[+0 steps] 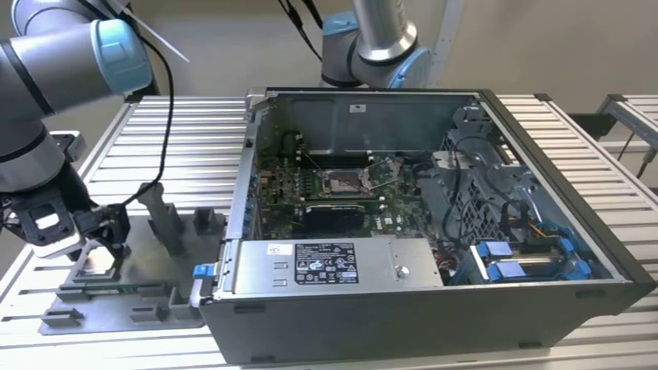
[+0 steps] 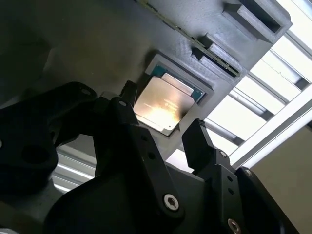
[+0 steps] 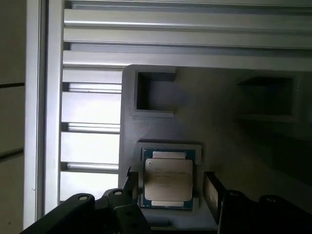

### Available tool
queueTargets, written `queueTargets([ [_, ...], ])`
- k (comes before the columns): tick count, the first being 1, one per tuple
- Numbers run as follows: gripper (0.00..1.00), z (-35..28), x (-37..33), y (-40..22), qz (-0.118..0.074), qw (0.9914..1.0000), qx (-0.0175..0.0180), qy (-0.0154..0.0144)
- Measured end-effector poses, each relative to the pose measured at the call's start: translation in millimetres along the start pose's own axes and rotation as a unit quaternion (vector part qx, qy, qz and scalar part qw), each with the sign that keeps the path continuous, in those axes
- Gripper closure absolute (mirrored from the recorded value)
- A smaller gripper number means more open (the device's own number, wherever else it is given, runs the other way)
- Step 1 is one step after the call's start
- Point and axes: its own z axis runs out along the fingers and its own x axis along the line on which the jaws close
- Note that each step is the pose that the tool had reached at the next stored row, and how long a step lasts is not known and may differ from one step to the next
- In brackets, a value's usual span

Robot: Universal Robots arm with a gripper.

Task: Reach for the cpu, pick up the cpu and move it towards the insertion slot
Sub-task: 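Pick up the cpu and move it towards the insertion slot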

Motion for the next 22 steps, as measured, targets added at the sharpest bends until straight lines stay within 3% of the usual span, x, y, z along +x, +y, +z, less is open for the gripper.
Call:
queueTargets([
  [15, 0.00, 12.4, 1.3, -0.6, 0.000, 1.00000, -0.0001, -0.0001],
  [22, 0.00, 14.5, 1.4, -0.7, 0.000, 1.00000, 0.0000, 0.0000],
])
